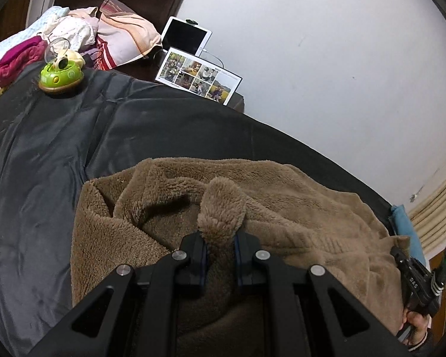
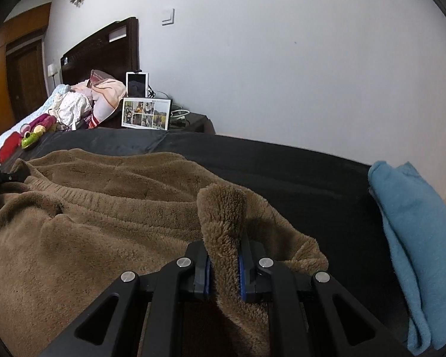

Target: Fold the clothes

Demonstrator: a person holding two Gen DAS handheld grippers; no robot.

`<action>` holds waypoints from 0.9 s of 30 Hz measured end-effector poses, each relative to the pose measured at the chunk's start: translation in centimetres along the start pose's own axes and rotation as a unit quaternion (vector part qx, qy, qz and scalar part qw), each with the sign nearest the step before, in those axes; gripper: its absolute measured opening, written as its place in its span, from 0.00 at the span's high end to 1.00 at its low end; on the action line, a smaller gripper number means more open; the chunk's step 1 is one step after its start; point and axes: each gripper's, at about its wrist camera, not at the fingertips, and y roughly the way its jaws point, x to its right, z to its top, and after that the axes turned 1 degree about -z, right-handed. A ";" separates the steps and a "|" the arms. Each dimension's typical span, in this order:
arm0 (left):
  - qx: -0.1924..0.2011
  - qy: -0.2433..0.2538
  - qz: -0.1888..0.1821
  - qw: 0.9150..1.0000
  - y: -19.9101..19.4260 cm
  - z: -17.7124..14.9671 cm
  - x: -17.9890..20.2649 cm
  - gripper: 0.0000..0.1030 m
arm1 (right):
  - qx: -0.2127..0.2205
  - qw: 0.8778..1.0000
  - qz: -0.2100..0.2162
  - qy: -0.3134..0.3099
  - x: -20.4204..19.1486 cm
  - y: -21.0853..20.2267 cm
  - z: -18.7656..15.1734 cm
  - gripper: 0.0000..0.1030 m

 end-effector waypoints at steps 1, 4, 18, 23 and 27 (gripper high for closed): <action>-0.001 -0.001 -0.001 1.000 0.2 0.1 -0.1 0.85 | -0.005 1.000 0.002 0.004 0.1 0.3 0.1 0.87; -0.006 -0.010 -0.010 1.000 0.5 0.3 -0.5 0.85 | -0.015 1.000 0.003 0.012 0.2 1.0 0.4 0.87; -0.006 -0.021 -0.029 0.999 -0.5 0.6 -0.7 0.84 | 0.005 0.996 -0.069 -0.048 -2.6 -0.9 1.0 0.87; 0.030 0.012 -0.032 0.999 -5.7 2.3 1.6 0.85 | 0.066 0.991 -0.091 -0.078 -4.5 -7.3 4.0 0.87; 0.081 0.043 -0.036 0.995 -11.9 4.9 4.3 0.85 | 0.108 0.987 -0.098 -0.070 -4.5 -11.5 7.4 0.87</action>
